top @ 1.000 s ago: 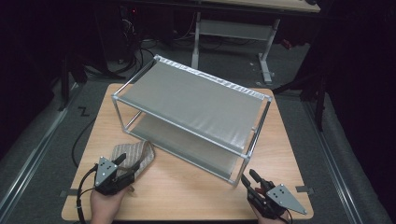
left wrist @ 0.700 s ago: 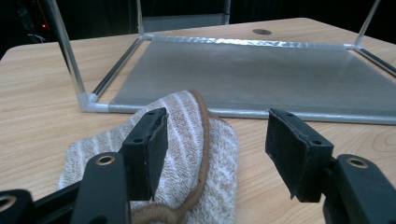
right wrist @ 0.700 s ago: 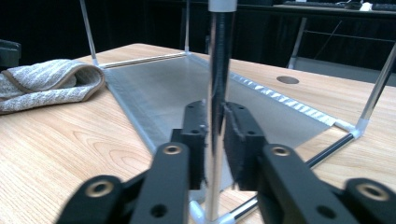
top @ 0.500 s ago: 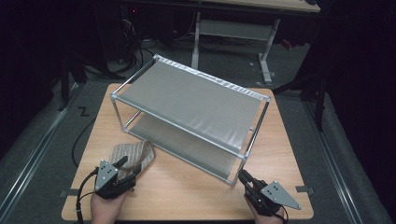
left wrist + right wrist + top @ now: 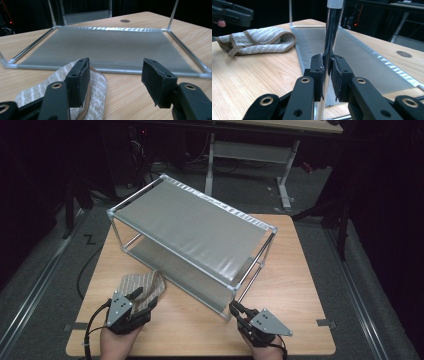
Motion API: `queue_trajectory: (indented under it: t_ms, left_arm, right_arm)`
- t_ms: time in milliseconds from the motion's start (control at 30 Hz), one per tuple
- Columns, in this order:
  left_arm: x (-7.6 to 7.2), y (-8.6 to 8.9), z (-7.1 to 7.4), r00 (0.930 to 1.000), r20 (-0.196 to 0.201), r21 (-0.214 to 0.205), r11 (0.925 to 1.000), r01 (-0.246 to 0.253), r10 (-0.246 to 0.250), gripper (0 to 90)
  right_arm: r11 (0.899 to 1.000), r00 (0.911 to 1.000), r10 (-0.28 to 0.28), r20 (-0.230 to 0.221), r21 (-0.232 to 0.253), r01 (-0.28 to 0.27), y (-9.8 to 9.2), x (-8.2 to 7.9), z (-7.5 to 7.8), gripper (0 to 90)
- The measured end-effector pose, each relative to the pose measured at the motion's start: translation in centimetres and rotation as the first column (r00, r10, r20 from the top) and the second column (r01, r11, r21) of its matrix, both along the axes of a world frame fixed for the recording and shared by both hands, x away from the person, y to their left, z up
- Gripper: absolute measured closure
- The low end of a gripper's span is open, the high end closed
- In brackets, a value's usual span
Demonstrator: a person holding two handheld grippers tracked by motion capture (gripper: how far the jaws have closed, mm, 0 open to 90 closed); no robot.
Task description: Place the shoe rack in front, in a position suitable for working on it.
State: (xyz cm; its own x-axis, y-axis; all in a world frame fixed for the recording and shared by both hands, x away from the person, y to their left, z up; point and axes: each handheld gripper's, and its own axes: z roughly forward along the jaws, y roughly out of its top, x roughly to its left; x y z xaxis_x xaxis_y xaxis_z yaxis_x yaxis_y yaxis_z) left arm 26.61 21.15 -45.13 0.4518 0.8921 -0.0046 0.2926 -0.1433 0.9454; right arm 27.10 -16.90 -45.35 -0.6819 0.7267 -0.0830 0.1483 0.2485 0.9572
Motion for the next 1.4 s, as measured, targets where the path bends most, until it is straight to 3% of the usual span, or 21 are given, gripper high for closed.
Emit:
queue_trajectory:
  t_ms: [167, 333, 500, 600, 733, 767, 933, 1167, 1400]
  left_arm:
    - [-0.1, -0.5, 0.2, 0.9999, 0.013, -0.002, 1.0, 0.007, -0.007, 40.2]
    - [-0.2, -1.0, 0.2, 0.9996, 0.027, -0.002, 0.9999, 0.013, -0.013, 40.1]
    - [-0.8, -1.6, 0.2, 0.9983, 0.055, -0.024, 0.9996, 0.018, -0.016, 40.1]
    - [-1.2, -2.2, 0.1, 0.9972, 0.072, -0.04, 0.9989, 0.025, -0.022, 40.1]
    - [-1.4, -3.2, -0.1, 0.9961, 0.076, -0.047, 0.9977, 0.048, -0.044, 40.0]
    - [-1.4, -3.6, -0.2, 0.9958, 0.074, -0.049, 0.9972, 0.057, -0.053, 40.0]
    - [-1.5, -6.1, -0.2, 0.9911, 0.071, -0.055, 0.9917, 0.116, -0.112, 39.2]
    - [-1.2, -9.2, 0.2, 0.9818, 0.094, -0.048, 0.9842, 0.17, -0.165, 39.3]
    - [-0.4, -11.6, 0.2, 0.9737, 0.111, -0.069, 0.9759, 0.207, -0.199, 42.0]
  right_arm:
    - [1.0, 0.9995, 0.029, -0.012, -0.001, -0.029, 2.5, 0.8, 0.1, 79.6]
    - [0.998, 0.9986, 0.05, -0.019, 0.04, -0.049, 5.2, 1.3, -0.3, 79.8]
    - [0.993, 0.9943, 0.104, -0.023, 0.056, -0.102, 8.2, 1.7, -0.4, 79.4]
    - [0.991, 0.9919, 0.125, -0.022, 0.053, -0.124, 8.7, 1.5, -0.3, 74.8]
    - [0.991, 0.9923, 0.121, -0.023, 0.05, -0.12, 7.5, 0.8, -0.2, 72.5]
    - [0.993, 0.994, 0.106, -0.024, 0.05, -0.105, 6.3, 0.5, -0.2, 71.5]
    - [0.999, 0.9995, -0.031, -0.009, 0.035, 0.031, 1.2, 1.2, 0.2, 70.5]
    - [0.984, 0.9857, -0.166, 0.029, 0.073, 0.164, -2.9, 2.9, 1.1, 69.8]
    - [0.972, 0.9738, -0.222, 0.05, 0.09, 0.217, -4.7, 4.2, 2.1, 69.3]
